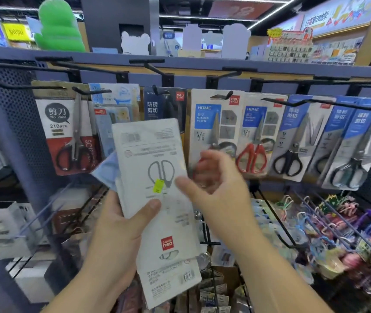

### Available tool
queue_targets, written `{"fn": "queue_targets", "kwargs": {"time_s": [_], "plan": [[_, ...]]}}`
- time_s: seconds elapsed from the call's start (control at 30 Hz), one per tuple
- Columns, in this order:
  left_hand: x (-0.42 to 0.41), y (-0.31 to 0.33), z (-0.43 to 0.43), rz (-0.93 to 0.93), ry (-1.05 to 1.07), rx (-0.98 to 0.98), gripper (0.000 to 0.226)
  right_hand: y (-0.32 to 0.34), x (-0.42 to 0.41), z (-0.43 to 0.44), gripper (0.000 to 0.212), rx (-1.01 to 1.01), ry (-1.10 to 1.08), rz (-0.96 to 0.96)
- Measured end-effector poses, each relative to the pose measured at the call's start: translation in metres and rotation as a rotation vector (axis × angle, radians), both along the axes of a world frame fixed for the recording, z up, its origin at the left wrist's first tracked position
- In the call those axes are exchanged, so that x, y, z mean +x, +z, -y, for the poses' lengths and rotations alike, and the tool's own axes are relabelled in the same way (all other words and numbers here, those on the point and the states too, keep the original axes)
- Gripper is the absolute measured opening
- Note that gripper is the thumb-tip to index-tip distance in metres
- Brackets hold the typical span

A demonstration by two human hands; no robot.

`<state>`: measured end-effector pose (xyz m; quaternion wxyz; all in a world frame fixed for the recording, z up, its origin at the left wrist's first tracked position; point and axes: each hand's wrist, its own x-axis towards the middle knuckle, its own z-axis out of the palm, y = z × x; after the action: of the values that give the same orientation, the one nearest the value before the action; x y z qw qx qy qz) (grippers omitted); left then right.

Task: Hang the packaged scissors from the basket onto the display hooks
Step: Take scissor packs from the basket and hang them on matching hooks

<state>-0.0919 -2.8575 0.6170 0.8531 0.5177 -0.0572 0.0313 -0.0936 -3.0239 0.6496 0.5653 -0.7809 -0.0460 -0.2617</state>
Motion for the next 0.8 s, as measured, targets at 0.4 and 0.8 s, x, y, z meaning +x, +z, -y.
{"fn": "queue_targets", "kwargs": {"time_s": [0.4,0.8], "plan": [[-0.016,-0.003,0.042,-0.123,-0.119,-0.083,0.022,-0.028,-0.019,0.023,0.032,0.351,0.035,-0.120],[-0.005,-0.006,0.029,-0.198,-0.021,0.085,0.021,-0.038,-0.029,0.067,0.022,-0.114,-0.247,0.340]]}}
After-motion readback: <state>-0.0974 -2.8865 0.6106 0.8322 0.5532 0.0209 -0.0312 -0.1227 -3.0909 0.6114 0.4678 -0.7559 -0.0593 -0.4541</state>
